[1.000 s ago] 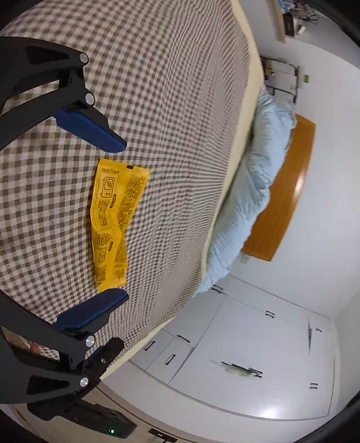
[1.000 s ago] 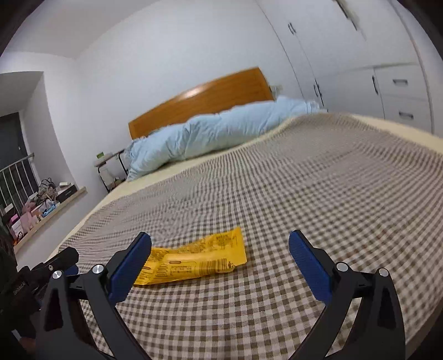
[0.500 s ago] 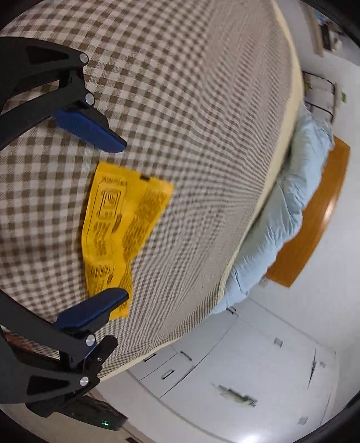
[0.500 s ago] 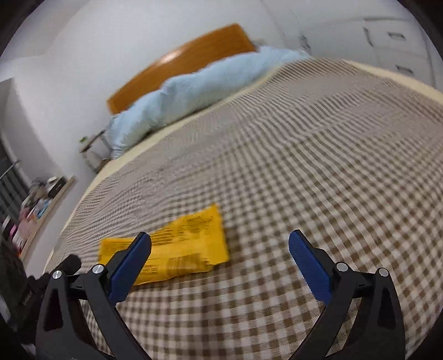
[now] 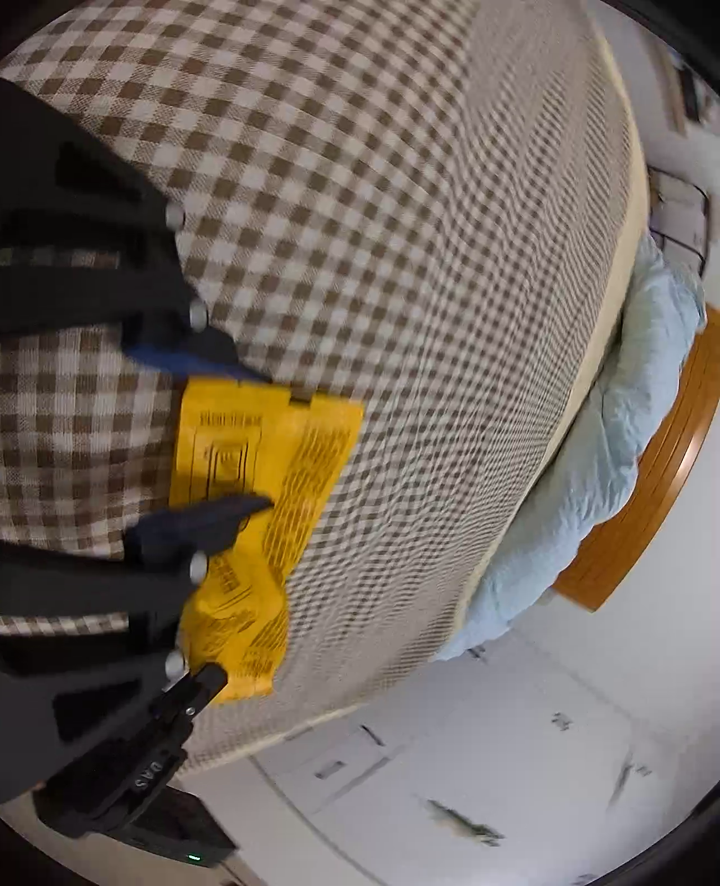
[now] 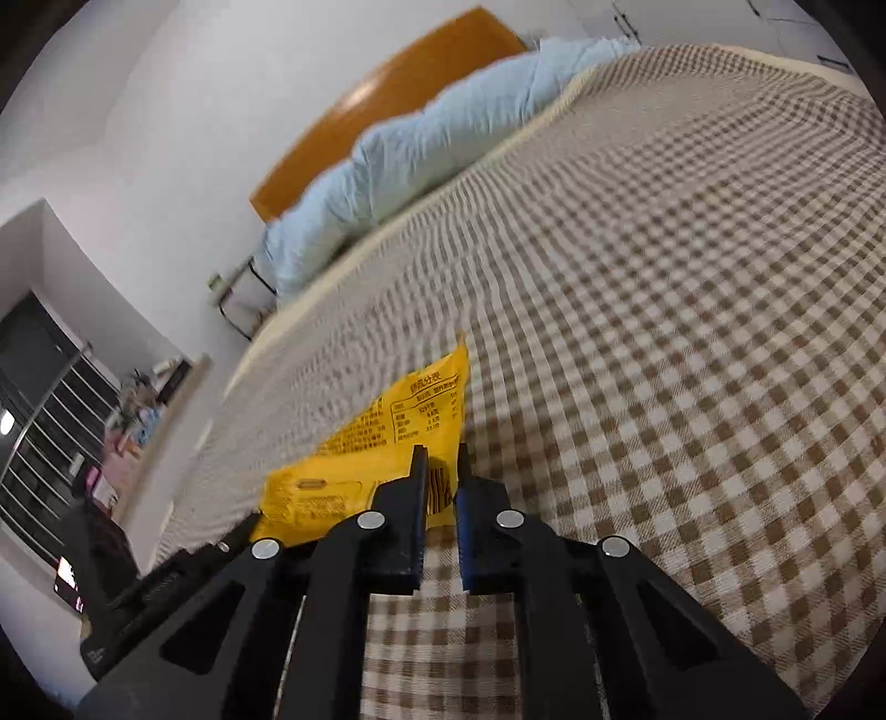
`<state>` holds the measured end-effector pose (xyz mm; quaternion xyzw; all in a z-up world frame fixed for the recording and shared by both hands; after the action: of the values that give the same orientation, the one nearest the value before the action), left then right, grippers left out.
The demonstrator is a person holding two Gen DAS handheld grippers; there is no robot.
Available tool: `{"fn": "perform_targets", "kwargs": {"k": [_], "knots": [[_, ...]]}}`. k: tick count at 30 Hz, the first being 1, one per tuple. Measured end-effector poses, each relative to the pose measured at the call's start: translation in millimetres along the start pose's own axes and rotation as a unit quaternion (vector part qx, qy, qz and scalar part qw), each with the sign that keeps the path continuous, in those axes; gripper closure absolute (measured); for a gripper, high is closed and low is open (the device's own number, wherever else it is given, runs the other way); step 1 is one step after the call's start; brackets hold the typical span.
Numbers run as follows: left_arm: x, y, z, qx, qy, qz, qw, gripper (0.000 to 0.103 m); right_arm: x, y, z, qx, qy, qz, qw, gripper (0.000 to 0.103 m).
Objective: Collect trash
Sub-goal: 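Grasp the yellow wrapper with the left tool while the right tool grasps its other end, then carry the yellow wrapper off the bed down over the floor bin with both tools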
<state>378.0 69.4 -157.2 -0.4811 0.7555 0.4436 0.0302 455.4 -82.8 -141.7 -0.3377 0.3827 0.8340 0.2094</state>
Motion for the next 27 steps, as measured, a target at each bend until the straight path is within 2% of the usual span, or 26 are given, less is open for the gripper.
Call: {"fn": "perform_targets", "kwargs": {"k": [2,4,11,17,22,27], "knots": [[0.0,2.2,2.7,0.012,0.014,0.002,0.9998,0.089,-2.2,5.6,-4.2,0.012,0.004,-0.006,1.000,0.096],[-0.9,6.3,0.8,0.015,0.012,-0.007,0.9998,0.093,-2.2,13.7,-5.5,0.018,0.012,-0.016,1.000,0.097],[-4.9,36.0,-20.9,0.037,-0.024,-0.034,0.9984,0.094,-8.6,48.9,-22.3,0.023,0.033,-0.039,0.998,0.097],[-5.7,56.5,-42.8,0.050,-0.052,-0.041,0.9966,0.094,-15.5,64.3,-14.3,0.025,0.048,-0.048,0.997,0.097],[10.2,78.8,-50.1,0.053,-0.075,-0.049,0.9946,0.094,-13.6,88.9,-5.3,0.034,0.079,-0.066,0.994,0.097],[32.2,112.4,-51.9,0.073,-0.098,-0.052,0.9911,0.094,-1.3,120.4,1.9,0.025,0.090,-0.076,0.993,0.097]]}}
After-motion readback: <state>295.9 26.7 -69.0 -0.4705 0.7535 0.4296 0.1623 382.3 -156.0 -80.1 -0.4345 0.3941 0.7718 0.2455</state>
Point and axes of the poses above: each gripper's, at about its wrist camera, not at the fingertips, and y roughly against the way its jaws point, z to its left, x to its underside, the point moved 10 cm from there along -y, roughly the way its jaws point, and after that the axes turned 12 degrees about y, right-handed, at the moved point
